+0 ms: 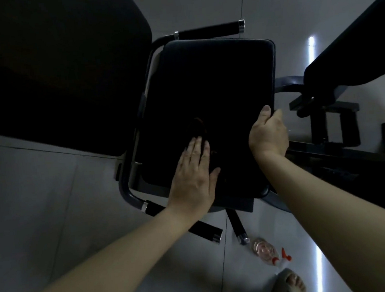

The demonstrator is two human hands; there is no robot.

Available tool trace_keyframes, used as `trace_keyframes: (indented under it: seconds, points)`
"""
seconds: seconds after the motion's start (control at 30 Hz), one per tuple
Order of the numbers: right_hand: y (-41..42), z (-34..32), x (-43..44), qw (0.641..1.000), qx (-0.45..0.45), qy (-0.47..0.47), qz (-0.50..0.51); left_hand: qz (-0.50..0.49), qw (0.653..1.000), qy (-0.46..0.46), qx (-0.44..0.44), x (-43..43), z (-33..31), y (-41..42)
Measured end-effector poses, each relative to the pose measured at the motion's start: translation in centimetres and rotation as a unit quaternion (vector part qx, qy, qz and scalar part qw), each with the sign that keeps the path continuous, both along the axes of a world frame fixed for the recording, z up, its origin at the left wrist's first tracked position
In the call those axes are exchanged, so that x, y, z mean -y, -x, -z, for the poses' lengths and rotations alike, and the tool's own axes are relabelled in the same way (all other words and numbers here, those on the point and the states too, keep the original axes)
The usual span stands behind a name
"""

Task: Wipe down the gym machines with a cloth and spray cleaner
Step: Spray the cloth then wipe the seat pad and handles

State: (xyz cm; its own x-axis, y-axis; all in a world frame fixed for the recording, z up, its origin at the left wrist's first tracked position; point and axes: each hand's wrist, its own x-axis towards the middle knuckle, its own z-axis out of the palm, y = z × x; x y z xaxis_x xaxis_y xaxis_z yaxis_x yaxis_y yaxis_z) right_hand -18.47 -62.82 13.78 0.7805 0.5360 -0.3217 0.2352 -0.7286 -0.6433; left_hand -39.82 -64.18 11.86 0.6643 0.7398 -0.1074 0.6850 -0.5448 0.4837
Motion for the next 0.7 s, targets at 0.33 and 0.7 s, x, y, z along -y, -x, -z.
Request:
trace_keyframes:
  seconds: [0.33, 0.7]
  points:
    - [-0.6, 0.7, -0.9, 0.999, -0.002, 0.005, 0.038, -0.063, 0.996, -0.058, -0.034, -20.5, -0.7, -19.9]
    - [-0.4, -0.5, 1.1, 0.945, -0.225, -0.163, 0.170, 0.014, 0.999, -0.036, 0.032, -3.7, -0.6, -7.6]
